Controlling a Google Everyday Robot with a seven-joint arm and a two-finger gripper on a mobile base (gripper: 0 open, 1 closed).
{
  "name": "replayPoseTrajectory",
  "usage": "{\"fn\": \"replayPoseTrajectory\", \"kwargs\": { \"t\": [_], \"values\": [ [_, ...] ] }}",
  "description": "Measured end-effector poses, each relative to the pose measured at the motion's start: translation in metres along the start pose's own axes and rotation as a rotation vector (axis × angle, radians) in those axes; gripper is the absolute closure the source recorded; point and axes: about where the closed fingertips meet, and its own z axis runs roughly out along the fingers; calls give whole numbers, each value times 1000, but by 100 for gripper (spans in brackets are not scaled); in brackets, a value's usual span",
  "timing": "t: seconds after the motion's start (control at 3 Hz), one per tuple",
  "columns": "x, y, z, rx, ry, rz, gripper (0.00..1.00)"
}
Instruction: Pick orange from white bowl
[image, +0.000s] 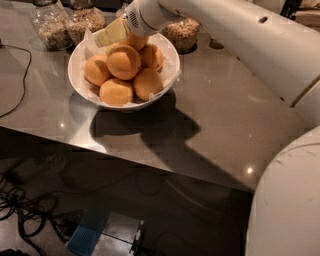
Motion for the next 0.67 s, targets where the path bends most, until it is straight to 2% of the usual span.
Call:
{"fn": "replayPoseTrajectory", "kwargs": {
  "t": [0.33, 0.67],
  "values": [
    [0, 0, 0, 0, 0, 0, 17],
    [0, 0, 0, 0, 0, 0, 41]
  ]
}}
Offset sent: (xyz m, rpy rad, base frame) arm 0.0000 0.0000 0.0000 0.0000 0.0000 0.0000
